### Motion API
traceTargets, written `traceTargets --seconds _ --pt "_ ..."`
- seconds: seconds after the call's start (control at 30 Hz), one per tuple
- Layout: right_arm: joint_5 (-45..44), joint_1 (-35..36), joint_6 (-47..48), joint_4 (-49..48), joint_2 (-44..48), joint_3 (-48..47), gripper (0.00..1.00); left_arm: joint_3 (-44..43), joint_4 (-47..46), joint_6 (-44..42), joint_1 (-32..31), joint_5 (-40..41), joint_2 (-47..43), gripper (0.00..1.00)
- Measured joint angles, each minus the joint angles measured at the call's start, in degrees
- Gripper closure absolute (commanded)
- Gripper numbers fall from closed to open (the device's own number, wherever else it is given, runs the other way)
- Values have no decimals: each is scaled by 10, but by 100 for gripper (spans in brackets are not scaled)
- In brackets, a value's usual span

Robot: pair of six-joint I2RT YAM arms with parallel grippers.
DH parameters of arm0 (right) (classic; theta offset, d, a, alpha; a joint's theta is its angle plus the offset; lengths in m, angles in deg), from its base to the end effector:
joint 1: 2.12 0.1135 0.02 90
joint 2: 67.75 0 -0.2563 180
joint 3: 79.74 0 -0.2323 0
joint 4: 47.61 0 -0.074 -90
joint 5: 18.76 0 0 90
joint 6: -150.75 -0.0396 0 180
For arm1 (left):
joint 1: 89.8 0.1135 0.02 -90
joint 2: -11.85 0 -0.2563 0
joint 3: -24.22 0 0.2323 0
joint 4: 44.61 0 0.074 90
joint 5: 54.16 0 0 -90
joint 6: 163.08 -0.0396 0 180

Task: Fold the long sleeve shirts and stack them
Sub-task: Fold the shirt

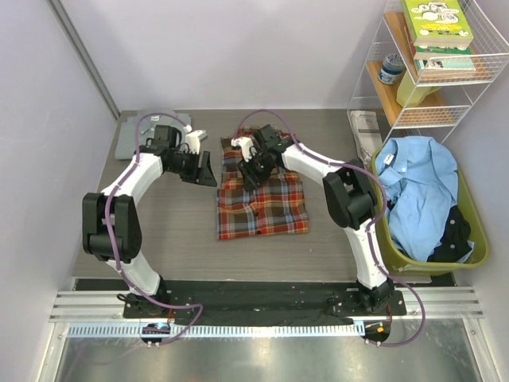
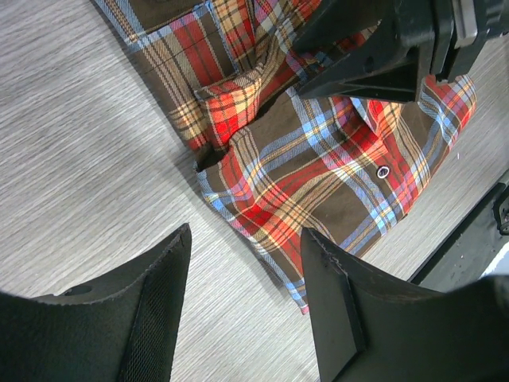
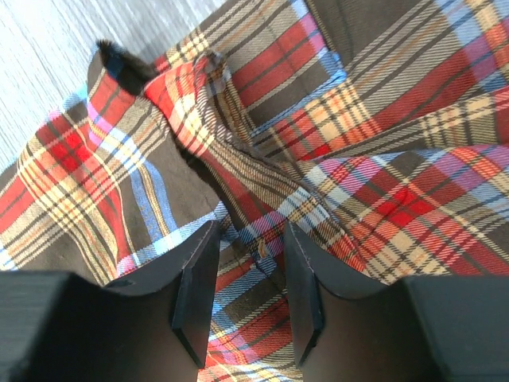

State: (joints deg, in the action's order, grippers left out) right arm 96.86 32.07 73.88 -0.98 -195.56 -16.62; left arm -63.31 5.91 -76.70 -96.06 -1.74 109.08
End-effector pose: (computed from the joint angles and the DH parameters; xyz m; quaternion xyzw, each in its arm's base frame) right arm 0.3742 0.2749 0.1794 -0.4325 0.8327 0.2591 0.2289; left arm 0.3290 -0.0604 0.2372 0.1612 0.9044 -0.3168 0.2360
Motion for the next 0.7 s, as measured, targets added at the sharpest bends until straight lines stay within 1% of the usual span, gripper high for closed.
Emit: traceTargets --seconds 0.1,0.17,0.23,0.27,0.4,0.5,0.6,0.7 --pt "2 2 12 8 0 0 56 0 0 1 0 0 0 41" --pt "5 3 20 14 0 0 59 0 0 1 0 0 0 41" --pt "6 4 29 20 0 0 66 0 -1 2 0 0 0 41" --pt "6 5 33 23 0 0 75 0 -1 2 0 0 0 42" --pt "7 6 46 37 0 -2 94 0 -1 2 0 0 0 42" --pt "6 7 50 46 0 -12 98 0 -1 2 0 3 1 42" --pt "4 7 49 51 0 -28 97 0 -1 2 0 9 4 42" --pt "4 5 46 54 0 -50 94 0 -2 2 0 16 13 41"
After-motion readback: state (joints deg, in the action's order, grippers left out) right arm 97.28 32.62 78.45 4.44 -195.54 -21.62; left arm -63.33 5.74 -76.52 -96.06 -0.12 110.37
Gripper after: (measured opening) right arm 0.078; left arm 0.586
